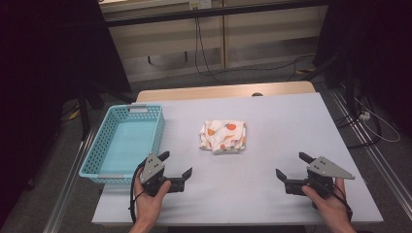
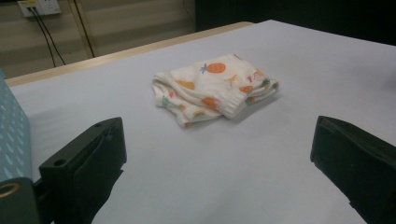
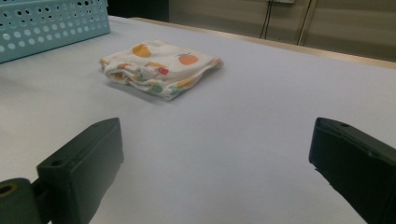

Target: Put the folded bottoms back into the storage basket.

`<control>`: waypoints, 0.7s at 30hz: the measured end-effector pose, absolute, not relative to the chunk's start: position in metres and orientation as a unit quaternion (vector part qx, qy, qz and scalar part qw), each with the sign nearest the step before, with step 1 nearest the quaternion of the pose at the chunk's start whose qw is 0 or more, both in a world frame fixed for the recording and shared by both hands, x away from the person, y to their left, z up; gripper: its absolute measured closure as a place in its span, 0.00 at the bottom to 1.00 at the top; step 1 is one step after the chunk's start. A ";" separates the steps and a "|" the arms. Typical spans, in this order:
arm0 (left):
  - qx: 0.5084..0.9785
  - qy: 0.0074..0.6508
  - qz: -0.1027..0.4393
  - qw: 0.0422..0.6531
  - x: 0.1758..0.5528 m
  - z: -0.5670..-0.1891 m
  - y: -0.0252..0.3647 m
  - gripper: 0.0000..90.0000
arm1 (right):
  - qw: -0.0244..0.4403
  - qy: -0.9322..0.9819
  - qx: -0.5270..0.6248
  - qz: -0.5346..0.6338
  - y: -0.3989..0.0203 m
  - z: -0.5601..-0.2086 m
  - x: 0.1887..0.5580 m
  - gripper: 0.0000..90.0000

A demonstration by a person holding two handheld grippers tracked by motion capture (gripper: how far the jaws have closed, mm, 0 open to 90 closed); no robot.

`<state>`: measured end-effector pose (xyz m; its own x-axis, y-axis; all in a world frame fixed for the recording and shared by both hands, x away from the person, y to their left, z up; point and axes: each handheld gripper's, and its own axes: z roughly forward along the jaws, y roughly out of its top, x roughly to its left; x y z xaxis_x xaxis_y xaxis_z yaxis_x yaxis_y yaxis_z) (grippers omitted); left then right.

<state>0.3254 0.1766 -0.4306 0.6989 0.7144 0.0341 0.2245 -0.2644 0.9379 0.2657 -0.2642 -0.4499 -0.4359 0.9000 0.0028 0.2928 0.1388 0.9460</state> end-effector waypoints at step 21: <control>0.770 0.318 0.229 0.503 0.334 -0.435 0.173 0.05 | 0.255 0.722 0.409 0.497 -0.247 -0.452 0.277 0.05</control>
<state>0.3338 0.1730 -0.4353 0.6932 0.7201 0.0322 0.2594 -0.2909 0.9209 0.2772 -0.2473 -0.4523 -0.5351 0.8439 0.0386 0.3369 0.1713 0.9258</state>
